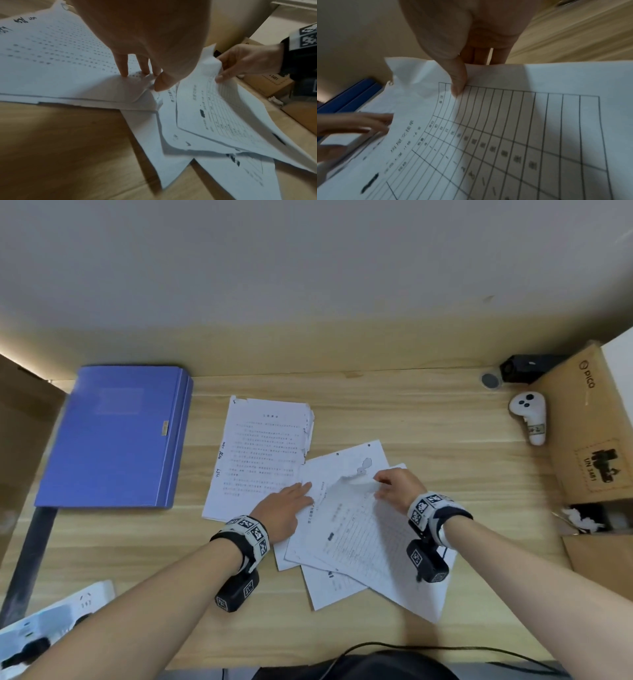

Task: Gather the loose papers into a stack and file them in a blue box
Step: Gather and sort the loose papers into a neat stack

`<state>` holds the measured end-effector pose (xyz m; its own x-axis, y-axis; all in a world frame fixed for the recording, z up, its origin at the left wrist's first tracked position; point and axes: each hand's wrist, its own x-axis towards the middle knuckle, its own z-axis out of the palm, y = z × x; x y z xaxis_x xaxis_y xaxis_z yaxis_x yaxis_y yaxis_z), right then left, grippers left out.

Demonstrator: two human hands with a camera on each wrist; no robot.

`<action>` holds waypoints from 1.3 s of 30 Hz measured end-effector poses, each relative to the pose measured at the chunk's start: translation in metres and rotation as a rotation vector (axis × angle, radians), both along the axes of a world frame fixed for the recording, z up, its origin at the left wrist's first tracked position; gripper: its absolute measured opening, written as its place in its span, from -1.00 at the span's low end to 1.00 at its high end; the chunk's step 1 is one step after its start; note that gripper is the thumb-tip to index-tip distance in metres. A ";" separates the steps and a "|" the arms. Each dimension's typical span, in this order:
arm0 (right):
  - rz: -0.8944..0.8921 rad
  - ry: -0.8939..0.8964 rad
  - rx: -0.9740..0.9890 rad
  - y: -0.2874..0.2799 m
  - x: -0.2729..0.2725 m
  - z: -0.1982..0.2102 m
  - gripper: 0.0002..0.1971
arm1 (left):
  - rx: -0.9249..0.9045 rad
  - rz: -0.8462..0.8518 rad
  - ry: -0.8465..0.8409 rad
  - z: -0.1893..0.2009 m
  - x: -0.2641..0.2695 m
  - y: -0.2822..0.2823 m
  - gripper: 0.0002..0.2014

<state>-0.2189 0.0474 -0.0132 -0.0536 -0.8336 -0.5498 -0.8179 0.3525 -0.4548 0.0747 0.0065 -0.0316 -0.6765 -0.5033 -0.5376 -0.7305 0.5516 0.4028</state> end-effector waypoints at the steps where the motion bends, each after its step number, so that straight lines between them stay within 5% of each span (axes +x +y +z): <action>1: 0.030 0.012 -0.010 -0.003 0.006 -0.003 -0.81 | 0.009 0.014 0.009 0.000 -0.001 0.000 -0.40; 3: 0.078 0.030 -0.043 -0.008 0.017 -0.008 -0.89 | 0.021 0.042 0.015 0.001 -0.003 -0.001 -0.42; 7: 0.104 0.098 -0.018 -0.018 0.027 -0.019 -0.43 | 0.027 0.074 0.013 0.005 -0.007 -0.007 -0.46; 12: 0.144 0.200 0.036 -0.026 0.025 -0.014 -0.80 | -0.032 0.131 -0.004 0.007 -0.009 -0.009 -0.46; 21: 0.321 0.079 0.047 -0.041 0.027 0.013 -0.62 | -0.229 0.319 -0.122 0.001 0.033 -0.003 -0.43; 31: 0.572 0.194 -0.154 -0.092 0.082 -0.004 -0.82 | -0.218 0.483 -0.015 -0.006 0.062 0.016 -0.42; 39: 0.437 0.140 -0.115 -0.082 0.075 -0.003 -0.81 | -0.186 0.559 0.021 -0.006 0.068 0.022 -0.44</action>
